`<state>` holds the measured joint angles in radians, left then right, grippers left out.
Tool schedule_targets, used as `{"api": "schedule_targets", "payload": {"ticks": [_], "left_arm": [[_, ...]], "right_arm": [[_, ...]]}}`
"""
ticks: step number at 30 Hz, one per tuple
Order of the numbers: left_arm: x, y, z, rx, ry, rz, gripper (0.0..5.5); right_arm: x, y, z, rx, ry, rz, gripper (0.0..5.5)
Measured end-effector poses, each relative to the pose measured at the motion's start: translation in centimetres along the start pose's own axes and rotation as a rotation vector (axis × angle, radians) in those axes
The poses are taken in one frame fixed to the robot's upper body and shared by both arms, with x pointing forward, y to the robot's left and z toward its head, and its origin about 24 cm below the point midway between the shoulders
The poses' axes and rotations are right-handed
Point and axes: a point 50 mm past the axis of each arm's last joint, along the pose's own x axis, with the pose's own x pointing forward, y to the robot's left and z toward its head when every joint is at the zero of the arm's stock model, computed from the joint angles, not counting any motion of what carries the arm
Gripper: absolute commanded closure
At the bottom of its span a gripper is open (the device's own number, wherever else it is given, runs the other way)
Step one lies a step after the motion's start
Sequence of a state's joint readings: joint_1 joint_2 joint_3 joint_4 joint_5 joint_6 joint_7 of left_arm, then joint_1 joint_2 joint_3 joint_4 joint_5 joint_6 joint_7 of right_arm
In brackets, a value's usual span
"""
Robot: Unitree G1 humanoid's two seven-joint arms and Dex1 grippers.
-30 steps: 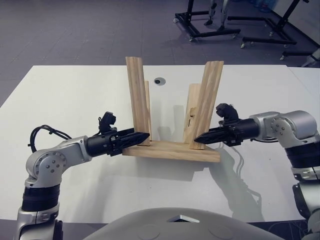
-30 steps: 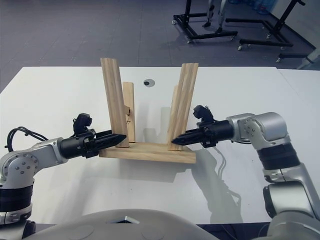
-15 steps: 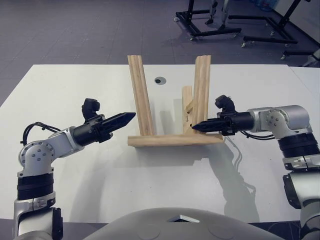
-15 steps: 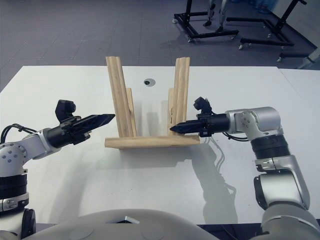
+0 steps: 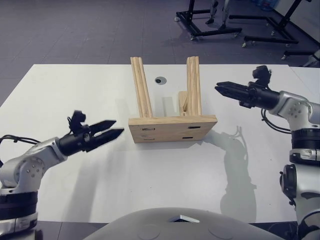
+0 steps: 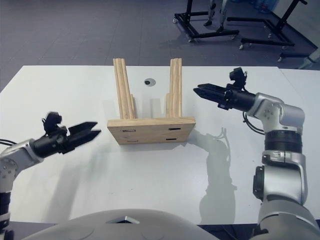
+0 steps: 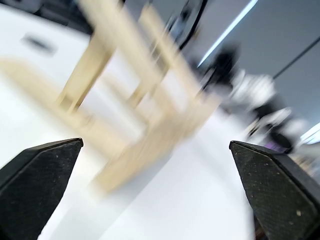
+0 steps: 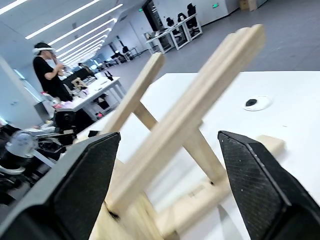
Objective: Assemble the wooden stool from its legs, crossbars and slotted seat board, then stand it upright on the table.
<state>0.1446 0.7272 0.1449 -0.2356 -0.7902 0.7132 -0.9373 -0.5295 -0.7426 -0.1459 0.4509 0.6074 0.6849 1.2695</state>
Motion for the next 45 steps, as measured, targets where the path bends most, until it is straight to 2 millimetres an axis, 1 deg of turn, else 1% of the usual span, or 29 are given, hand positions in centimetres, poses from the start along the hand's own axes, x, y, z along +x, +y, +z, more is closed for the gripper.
{"api": "schedule_targets", "payload": {"ticks": [1,2,3,4,5,7,8,10,12,17,21,23,26,28,31,33,34,37,38,40,41,44,45], "left_arm": [[0.0,0.0,-1.5,0.079,0.087,0.019,0.12],[0.0,-0.1,-2.3,0.12,0.127,0.018,0.12],[0.2,-0.6,-4.0,0.213,0.198,-0.002,0.12],[0.5,-0.8,-4.8,0.294,0.231,-0.025,0.12],[0.8,-0.9,-5.1,0.341,0.24,-0.036,0.12],[1.7,-0.8,-5.6,0.47,0.235,-0.058,0.12],[2.1,-0.8,-5.7,0.489,0.225,-0.063,0.12],[2.5,-0.2,-5.5,0.53,0.217,-0.058,0.12],[2.4,0.3,-5.4,0.547,0.217,-0.053,0.12],[2.0,1.1,-5.0,0.579,0.225,-0.065,0.12],[2.1,2.3,-4.1,0.626,0.212,-0.029,0.12],[3.0,2.8,-3.7,0.647,0.174,0.004,0.12],[4.2,2.9,-3.4,0.67,0.136,0.002,0.12],[5.0,2.7,-3.5,0.674,0.118,-0.013,0.12],[6.9,2.1,-3.3,0.681,0.065,-0.044,0.12],[7.9,1.9,-2.3,0.704,0.025,-0.05,0.12],[8.5,1.8,-1.8,0.717,0.013,-0.061,0.3],[9.0,2.0,-2.0,0.707,0.031,-0.075,0.71],[9.1,2.1,-2.0,0.707,0.034,-0.081,0.81],[9.1,2.0,-1.9,0.699,0.042,-0.109,1.16],[9.0,2.0,-1.9,0.693,0.047,-0.12,1.4],[8.9,2.0,-1.9,0.685,0.065,-0.138,1.89],[8.9,2.1,-1.9,0.685,0.069,-0.14,2.06]], "right_arm": [[-0.7,-0.2,-0.8,-0.059,0.045,-0.019,1.91],[-1.1,-0.2,-1.3,-0.098,0.075,-0.023,1.91],[-1.9,-0.3,-2.5,-0.19,0.156,-0.023,1.91],[-2.2,-0.2,-3.3,-0.275,0.224,-0.004,1.91],[-2.3,-0.1,-3.8,-0.334,0.263,0.017,1.91],[-2.1,0.4,-5.1,-0.498,0.38,0.13,1.91],[-2.1,0.5,-5.3,-0.527,0.392,0.162,1.91],[-2.2,0.4,-5.6,-0.551,0.402,0.181,1.91],[-1.9,0.3,-6.3,-0.548,0.4,0.194,1.91],[-0.6,0.2,-7.6,-0.536,0.356,0.204,1.91],[0.8,0.2,-8.8,-0.533,0.301,0.203,1.91],[1.2,0.2,-9.4,-0.524,0.282,0.203,1.91],[1.0,0.0,-9.9,-0.505,0.283,0.189,1.91],[0.8,-0.2,-10.0,-0.496,0.284,0.184,1.91],[0.6,-0.3,-10.1,-0.502,0.283,0.181,1.91],[0.5,-0.4,-10.3,-0.499,0.288,0.176,1.91],[0.5,-0.4,-10.4,-0.496,0.287,0.173,2.1],[0.9,-0.5,-10.2,-0.503,0.277,0.176,2.59],[1.0,-0.5,-10.0,-0.507,0.271,0.179,2.71],[1.1,-0.5,-10.0,-0.505,0.27,0.188,3.11],[1.3,-0.4,-10.1,-0.502,0.268,0.198,3.4],[1.5,-0.2,-10.2,-0.505,0.267,0.228,3.96],[1.5,-0.2,-10.2,-0.507,0.267,0.233,4.0]]}}
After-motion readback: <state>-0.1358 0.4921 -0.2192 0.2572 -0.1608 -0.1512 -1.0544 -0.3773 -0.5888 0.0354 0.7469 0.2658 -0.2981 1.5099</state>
